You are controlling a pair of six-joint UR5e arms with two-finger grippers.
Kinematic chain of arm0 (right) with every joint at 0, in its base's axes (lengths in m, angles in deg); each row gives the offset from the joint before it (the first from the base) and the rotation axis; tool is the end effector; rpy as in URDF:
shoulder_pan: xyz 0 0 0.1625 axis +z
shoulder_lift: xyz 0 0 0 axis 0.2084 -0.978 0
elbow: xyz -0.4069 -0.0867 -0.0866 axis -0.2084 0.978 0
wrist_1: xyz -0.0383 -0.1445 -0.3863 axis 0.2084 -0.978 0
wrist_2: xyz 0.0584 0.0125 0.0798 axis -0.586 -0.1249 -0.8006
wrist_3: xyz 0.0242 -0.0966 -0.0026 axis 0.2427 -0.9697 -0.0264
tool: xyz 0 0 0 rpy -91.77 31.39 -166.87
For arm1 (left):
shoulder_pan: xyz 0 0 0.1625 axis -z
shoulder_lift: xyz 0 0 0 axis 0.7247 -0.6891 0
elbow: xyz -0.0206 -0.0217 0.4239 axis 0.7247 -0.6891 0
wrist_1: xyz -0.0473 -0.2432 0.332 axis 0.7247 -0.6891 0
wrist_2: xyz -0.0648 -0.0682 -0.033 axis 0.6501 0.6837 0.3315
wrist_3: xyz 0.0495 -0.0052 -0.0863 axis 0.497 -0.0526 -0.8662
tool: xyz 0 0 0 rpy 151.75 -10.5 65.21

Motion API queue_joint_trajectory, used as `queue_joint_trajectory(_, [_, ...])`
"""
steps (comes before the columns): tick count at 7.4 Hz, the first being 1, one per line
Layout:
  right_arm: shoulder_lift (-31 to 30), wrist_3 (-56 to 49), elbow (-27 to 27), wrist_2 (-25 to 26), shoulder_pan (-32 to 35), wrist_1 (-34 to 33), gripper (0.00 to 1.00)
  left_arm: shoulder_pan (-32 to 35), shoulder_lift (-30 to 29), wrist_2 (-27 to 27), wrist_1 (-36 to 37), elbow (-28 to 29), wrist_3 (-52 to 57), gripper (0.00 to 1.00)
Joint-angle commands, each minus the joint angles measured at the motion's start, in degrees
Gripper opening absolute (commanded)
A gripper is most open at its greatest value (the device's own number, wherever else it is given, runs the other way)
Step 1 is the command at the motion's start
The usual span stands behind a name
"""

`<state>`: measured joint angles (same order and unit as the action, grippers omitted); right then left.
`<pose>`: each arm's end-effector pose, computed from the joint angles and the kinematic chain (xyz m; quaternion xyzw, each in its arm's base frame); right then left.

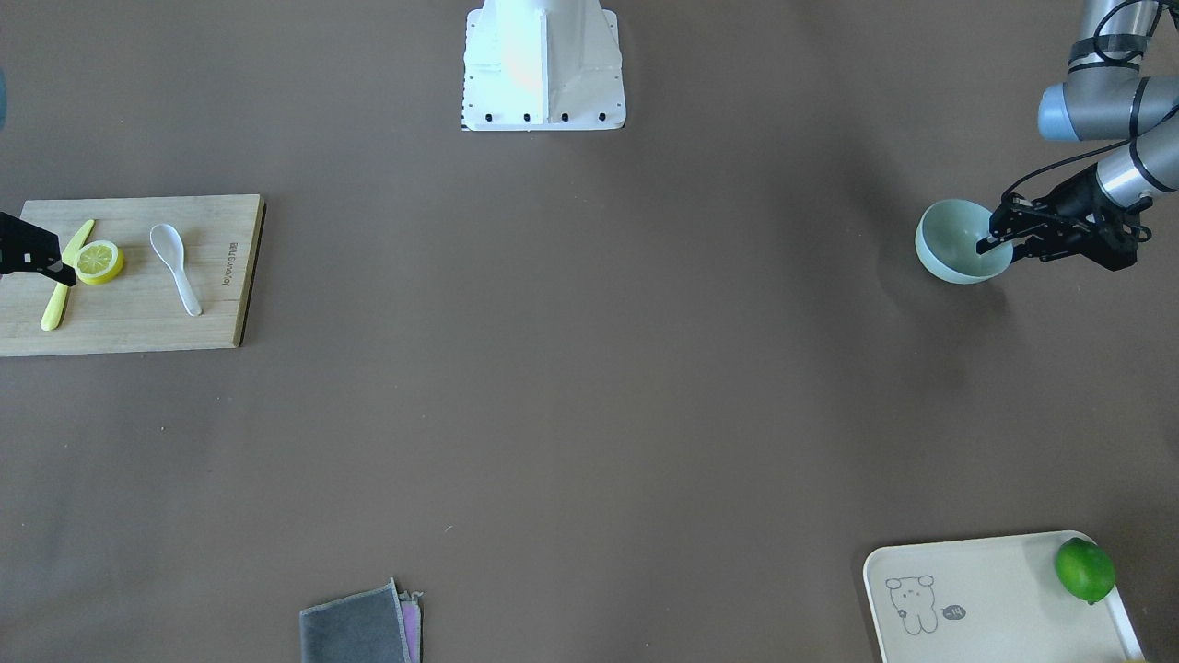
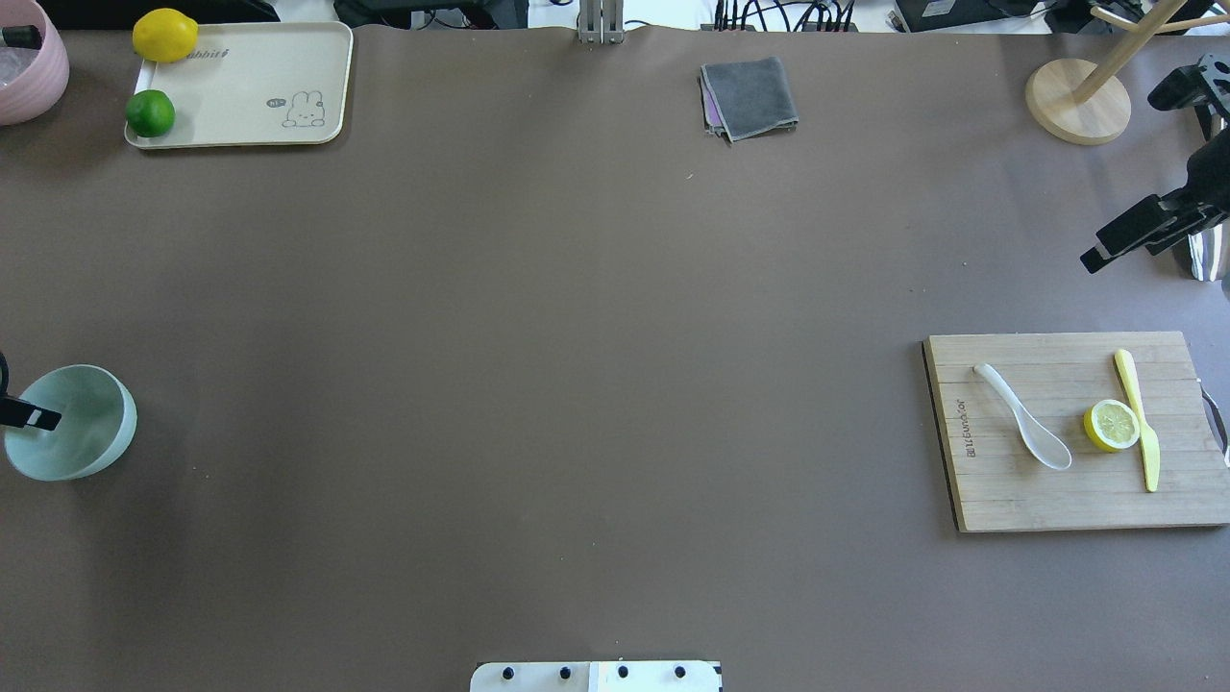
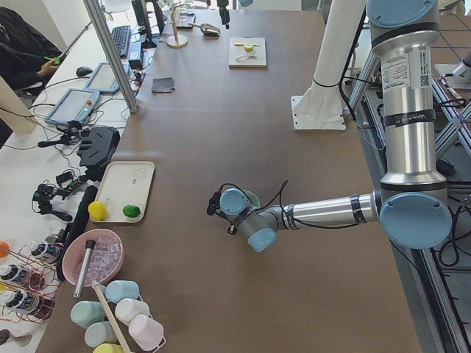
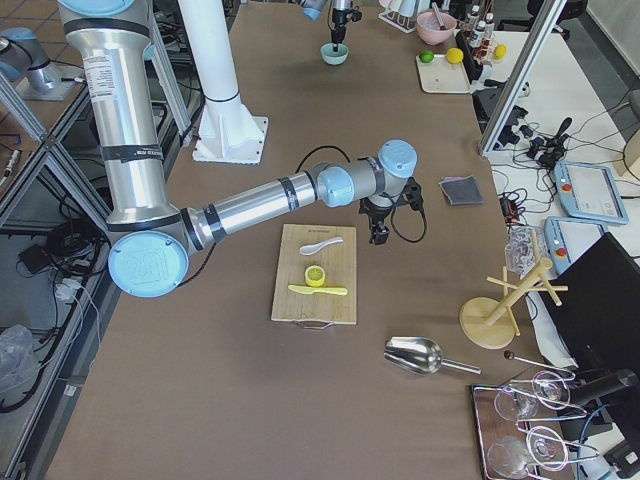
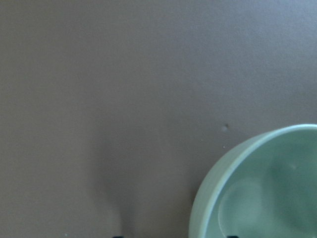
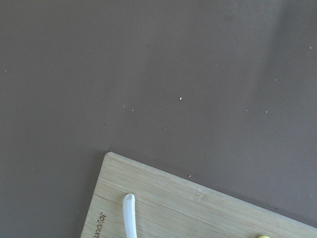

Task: Place spoon in bowl
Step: 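Push the pale green bowl toward the table center with the left gripper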

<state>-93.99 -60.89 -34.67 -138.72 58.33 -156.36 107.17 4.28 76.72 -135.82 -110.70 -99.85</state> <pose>-0.1285 -0.5254 0.4740 0.0339 -0.4476 -0.1613 0.8789 0.1634 -0.4007 0.6651 0.0771 0.5248 0.1588 0.8327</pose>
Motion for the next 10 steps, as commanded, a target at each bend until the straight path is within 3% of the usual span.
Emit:
queue_joint_trajectory(1, [-0.04,0.18,0.15,0.0,-0.05,-0.01,1.0,0.45,1.34,4.02,-0.61,-5.72,-6.95,0.0])
queue_joint_trajectory(4, [0.83,5.61,-0.03,0.09,-1.1,0.08,1.0,0.1,-1.79,3.5,-0.18,-12.6,-21.69,0.0])
queue_joint_trajectory(6, [1.8,9.47,-0.37,0.96,-2.59,0.08,1.0,-1.04,-17.03,2.28,9.25,-12.61,-32.01,0.0])
queue_joint_trajectory(8, [2.42,10.72,-0.38,2.19,-3.21,0.08,1.0,-7.59,-27.52,-9.18,21.65,-12.7,-34.49,0.0])
queue_joint_trajectory(10, [3.04,12.04,-0.2,4.12,-3.83,0.08,1.0,-19.61,-37.0,-24.9,31.84,-11.65,-39.49,0.0])
